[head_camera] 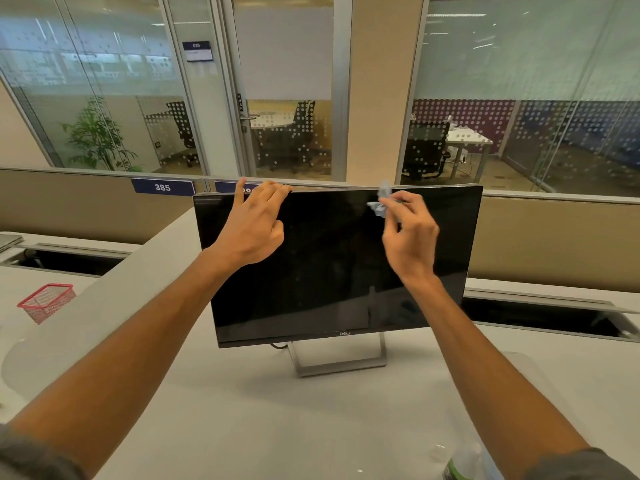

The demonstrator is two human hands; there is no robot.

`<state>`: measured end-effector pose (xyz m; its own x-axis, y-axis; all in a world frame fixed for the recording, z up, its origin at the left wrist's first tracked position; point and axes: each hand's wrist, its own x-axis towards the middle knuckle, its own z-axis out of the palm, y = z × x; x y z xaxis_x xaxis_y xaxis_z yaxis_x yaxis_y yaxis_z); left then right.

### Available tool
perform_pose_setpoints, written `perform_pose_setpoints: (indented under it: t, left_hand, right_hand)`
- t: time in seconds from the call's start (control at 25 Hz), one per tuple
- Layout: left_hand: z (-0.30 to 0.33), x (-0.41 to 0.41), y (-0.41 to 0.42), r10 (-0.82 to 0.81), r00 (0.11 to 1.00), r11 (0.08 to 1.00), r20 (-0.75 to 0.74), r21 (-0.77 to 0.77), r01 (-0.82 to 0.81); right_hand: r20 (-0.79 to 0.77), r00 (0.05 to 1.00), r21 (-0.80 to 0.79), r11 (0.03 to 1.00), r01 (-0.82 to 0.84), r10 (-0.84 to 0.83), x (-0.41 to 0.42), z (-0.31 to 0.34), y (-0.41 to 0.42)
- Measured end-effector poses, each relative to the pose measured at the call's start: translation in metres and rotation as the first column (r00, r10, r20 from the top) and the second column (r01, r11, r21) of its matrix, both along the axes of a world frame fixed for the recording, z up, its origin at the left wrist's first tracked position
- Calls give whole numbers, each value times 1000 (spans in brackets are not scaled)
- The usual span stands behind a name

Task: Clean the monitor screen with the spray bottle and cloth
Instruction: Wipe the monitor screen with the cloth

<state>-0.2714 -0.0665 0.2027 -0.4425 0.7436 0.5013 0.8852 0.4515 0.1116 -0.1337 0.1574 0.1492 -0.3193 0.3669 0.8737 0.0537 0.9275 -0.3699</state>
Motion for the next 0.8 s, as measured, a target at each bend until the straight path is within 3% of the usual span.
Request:
perform_pose_setpoints:
  t: [0.08,0.16,0.28,0.48,0.68,0.8]
  left_hand:
    - [-1,6,10,12,999,999,-31,-47,-13]
    - [0,13,24,13,998,997,-63,-73,-18]
    - [0,18,37,-3,999,998,-41,-60,1]
    - [-1,13,32,-66,997,997,33,-24,67]
    - [-1,16,38,-51,996,998,78,32,49]
    - [-2,21,44,-13,999,1000,47,21,12]
  right_hand:
    - [91,992,156,983,-100,86,-15,-5,-27]
    - [244,960,358,907,-222,138,-30,-15,-49]
    - [332,935,462,843,-275,123,-39,-21,-52]
    - [145,989,391,920,-25,-34,-10,-5,2]
    - [57,985,63,985,159,-163,26,10,74]
    - [-6,982,-36,981,189,-190,46,14,100]
